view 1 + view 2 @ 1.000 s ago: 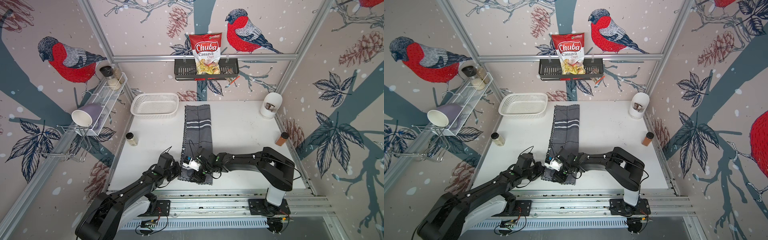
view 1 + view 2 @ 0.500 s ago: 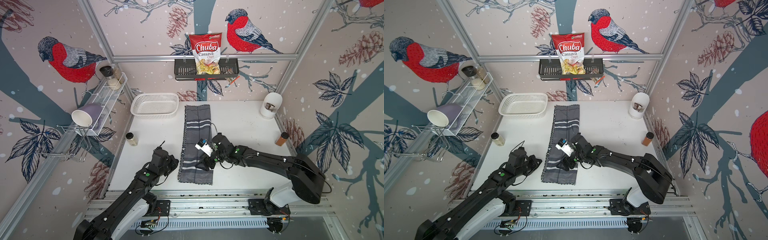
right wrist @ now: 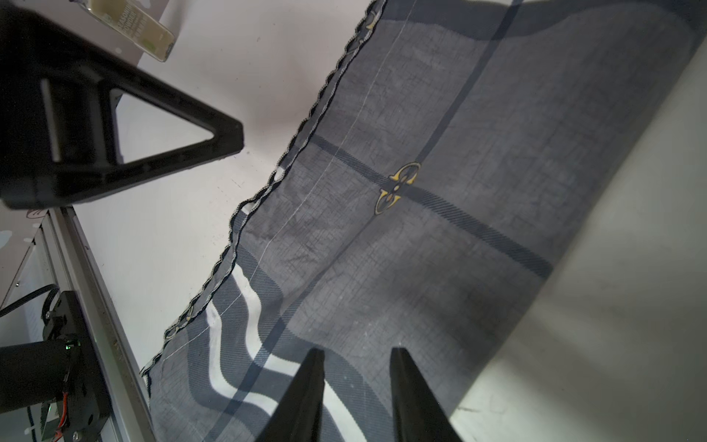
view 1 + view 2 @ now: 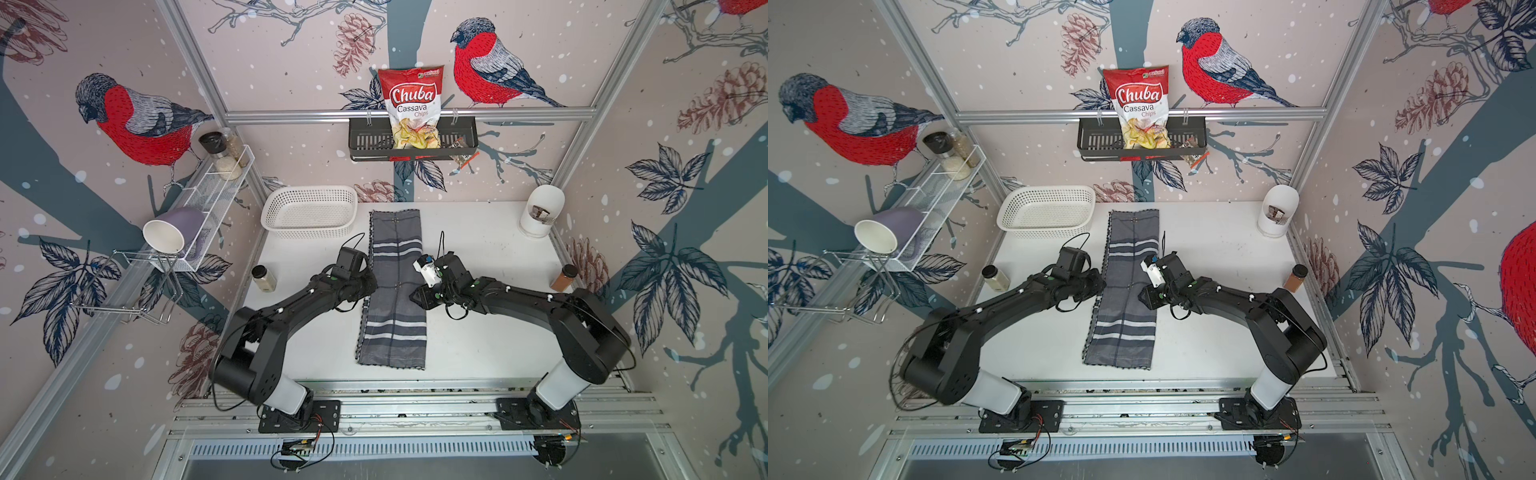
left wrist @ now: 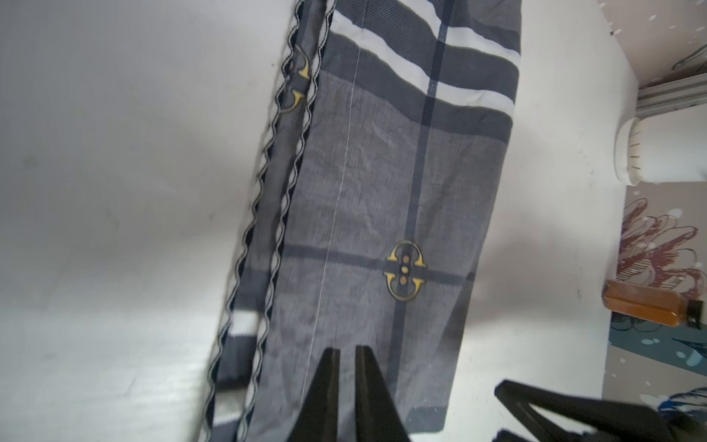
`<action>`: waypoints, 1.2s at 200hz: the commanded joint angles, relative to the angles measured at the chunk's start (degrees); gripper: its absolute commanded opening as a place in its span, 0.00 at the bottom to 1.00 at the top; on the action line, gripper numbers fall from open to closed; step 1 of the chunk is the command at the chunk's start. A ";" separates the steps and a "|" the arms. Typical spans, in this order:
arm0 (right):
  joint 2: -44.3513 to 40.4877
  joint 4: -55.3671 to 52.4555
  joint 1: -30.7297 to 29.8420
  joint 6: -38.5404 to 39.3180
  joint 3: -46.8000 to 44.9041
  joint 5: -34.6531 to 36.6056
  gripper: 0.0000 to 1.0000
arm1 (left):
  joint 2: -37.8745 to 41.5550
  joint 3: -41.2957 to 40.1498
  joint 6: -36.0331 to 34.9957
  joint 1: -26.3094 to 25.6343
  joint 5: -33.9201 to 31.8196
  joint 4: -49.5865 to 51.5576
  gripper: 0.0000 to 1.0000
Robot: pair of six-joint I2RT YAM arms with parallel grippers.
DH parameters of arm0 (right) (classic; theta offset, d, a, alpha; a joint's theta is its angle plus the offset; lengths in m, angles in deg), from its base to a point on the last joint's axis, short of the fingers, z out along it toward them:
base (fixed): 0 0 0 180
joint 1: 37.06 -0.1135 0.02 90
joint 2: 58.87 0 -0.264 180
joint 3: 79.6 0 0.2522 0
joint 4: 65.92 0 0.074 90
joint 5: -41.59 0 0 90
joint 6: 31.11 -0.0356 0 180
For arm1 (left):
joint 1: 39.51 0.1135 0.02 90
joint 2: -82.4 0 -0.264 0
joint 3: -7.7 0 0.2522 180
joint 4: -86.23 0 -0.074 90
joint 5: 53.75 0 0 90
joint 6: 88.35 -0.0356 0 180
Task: Roll up the pillowcase
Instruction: Adjust the pillowcase at the center of the board.
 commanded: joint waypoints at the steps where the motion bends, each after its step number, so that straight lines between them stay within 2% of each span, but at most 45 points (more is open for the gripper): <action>1: 2.73 0.78 0.27 -1.57 2.34 2.51 0.31 | -5.42 4.16 -4.51 0.87 0.14 -0.43 0.20; 10: 3.33 0.92 0.34 -1.55 2.58 2.50 0.30 | -7.23 5.74 -4.89 1.12 0.86 -1.28 0.26; 25: 3.84 1.78 0.54 -1.65 2.32 2.44 0.29 | -10.36 7.52 -5.52 1.34 2.06 -1.74 0.27; 52: 4.84 2.03 1.15 -1.21 2.25 2.02 0.28 | -13.75 9.54 -6.04 1.58 0.37 0.02 0.28; 99: 5.44 2.34 1.36 -0.81 1.36 1.10 0.27 | -14.81 10.22 -6.37 1.97 -3.60 2.28 0.30; 120: 5.43 2.42 1.33 -0.58 1.09 1.19 0.27 | -12.95 9.13 -5.68 1.93 -4.85 1.94 0.37; 137: 5.72 2.43 1.37 -0.34 1.09 1.19 0.27 | -13.00 8.50 -5.68 1.93 -3.97 0.76 0.41; 180: 6.07 2.17 1.33 -0.45 1.48 0.89 0.27 | -16.23 9.19 -6.78 1.89 -2.33 -0.07 0.40; 190: 6.15 2.12 1.33 -0.32 1.53 1.00 0.27 | -16.46 9.34 -6.90 1.93 -2.41 -0.08 0.38; 215: 6.35 1.81 1.32 -0.23 1.61 1.08 0.27 | -16.51 9.53 -6.95 1.93 -1.71 -0.51 0.21; 229: 6.66 1.66 1.33 -0.23 1.70 1.14 0.27 | -16.08 9.39 -6.92 1.93 -1.84 -0.47 0.17; 240: 6.74 1.63 1.30 -0.24 1.70 1.19 0.27 | -15.79 9.27 -6.90 1.93 -1.89 -0.46 0.09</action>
